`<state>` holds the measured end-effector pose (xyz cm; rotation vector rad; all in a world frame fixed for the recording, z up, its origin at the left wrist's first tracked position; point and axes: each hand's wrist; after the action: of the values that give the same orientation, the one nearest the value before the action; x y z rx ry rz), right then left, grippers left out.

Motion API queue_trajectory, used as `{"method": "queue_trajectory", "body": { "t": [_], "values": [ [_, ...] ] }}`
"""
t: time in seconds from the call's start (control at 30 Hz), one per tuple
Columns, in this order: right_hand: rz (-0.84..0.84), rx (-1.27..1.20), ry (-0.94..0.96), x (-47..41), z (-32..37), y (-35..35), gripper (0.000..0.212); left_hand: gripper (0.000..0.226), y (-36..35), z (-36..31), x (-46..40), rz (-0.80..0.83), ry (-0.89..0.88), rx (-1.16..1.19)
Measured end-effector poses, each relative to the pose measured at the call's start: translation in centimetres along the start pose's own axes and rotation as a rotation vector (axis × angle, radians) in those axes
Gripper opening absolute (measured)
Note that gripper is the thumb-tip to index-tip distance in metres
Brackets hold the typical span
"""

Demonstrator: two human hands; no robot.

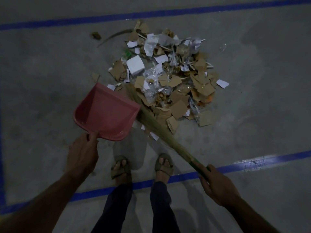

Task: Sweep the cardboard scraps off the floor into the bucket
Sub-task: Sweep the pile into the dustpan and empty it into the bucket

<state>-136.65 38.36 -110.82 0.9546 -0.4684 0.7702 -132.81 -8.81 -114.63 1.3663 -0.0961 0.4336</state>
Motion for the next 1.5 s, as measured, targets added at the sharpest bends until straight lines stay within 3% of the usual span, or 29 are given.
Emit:
{"method": "queue_trajectory", "body": {
  "t": [0.23, 0.4, 0.83, 1.07, 1.37, 1.43, 1.5],
  "values": [
    [-0.114, -0.111, -0.027, 2.0, -1.3, -0.4, 0.067, 0.035, -1.1, 0.7, -0.1, -0.005, 0.005, -0.036],
    [-0.235, -0.069, -0.103, 0.8, -0.8, -1.0, 0.081, 0.037, -3.9, 0.9, 0.3, 0.054, -0.090, -0.070],
    [-0.387, 0.181, -0.206, -8.3, -5.8, 0.6, 0.070, 0.036, -15.7, -3.6, -3.8, 0.200, -0.149, -0.088],
    [-0.178, 0.431, -0.172, -14.0, -11.5, 2.7, 0.068, 0.035, -18.9, -6.8, -9.5, 0.116, -0.304, 0.007],
    [-0.048, 0.333, -0.035, -13.8, -11.8, 1.0, 0.075, 0.036, -19.8, -10.9, -12.1, 0.056, -0.438, 0.118],
    [-0.010, 0.292, -0.033, -13.1, -10.9, -0.7, 0.076, 0.029, -19.5, -12.5, -11.7, 0.104, -0.336, 0.183],
    [-0.005, 0.241, -0.036, -12.3, -10.0, -2.5, 0.075, 0.052, -19.0, -14.0, -11.3, 0.210, -0.200, 0.286]
  ]
}}
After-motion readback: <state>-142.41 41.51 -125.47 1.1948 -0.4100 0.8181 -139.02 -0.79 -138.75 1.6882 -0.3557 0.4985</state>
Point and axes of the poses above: each hand's wrist, its own x-axis away from the middle knuckle, its own y-axis out of the back of the hand, z = x × y, and after that the axes turned 15 degrees about -x, right-handed
